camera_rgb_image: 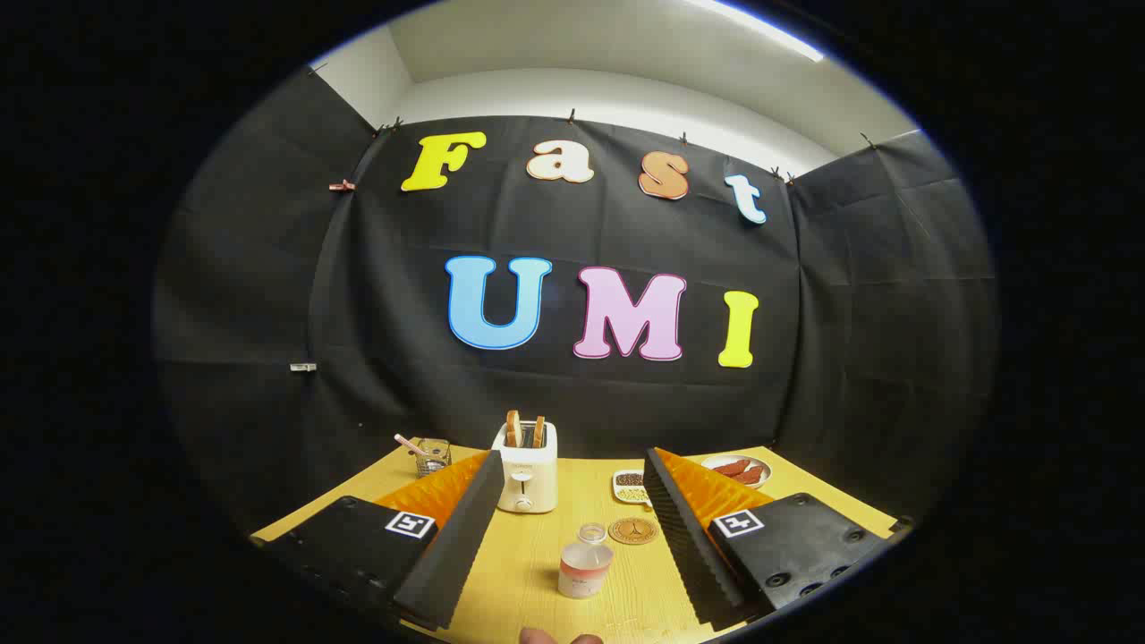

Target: Take the bottle from table, then pour the juice into the cup, finally place the bottle on the coaster

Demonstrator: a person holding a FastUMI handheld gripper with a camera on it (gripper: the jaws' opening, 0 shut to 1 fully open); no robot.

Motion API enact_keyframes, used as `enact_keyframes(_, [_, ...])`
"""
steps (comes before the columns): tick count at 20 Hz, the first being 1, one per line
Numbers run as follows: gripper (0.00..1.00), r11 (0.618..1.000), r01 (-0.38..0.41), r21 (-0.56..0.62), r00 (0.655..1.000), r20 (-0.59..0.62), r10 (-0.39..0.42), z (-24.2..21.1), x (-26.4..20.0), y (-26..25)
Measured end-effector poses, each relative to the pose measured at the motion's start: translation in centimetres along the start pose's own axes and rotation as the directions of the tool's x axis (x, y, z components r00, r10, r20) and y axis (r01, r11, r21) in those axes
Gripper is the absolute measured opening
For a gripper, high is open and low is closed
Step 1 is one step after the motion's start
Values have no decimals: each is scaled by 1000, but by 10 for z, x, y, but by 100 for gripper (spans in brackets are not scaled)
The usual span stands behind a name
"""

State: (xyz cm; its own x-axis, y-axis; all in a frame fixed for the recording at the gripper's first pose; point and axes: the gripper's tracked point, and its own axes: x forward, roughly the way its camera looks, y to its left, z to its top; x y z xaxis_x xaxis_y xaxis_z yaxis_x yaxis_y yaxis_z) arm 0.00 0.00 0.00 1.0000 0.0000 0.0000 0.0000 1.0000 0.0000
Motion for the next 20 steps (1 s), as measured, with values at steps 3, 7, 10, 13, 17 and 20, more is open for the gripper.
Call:
enact_keyframes(3, [97, 1000, 0, 11, 1000, -4, 0, 0, 1, 0])
enact_keyframes(7, [97, 1000, 0, -3, 1000, -12, 0, -4, -2, -1])
enact_keyframes(10, [97, 1000, -8, -6, 1000, -16, 8, -5, -3, 0])
enact_keyframes(13, [97, 1000, -9, -1, 1000, -15, 9, -5, -5, 0])
enact_keyframes(17, [96, 1000, -8, -9, 1000, -23, 8, -9, -5, -1])
enact_keyframes(20, [96, 1000, -15, -12, 1000, -13, 15, -12, -6, 0])
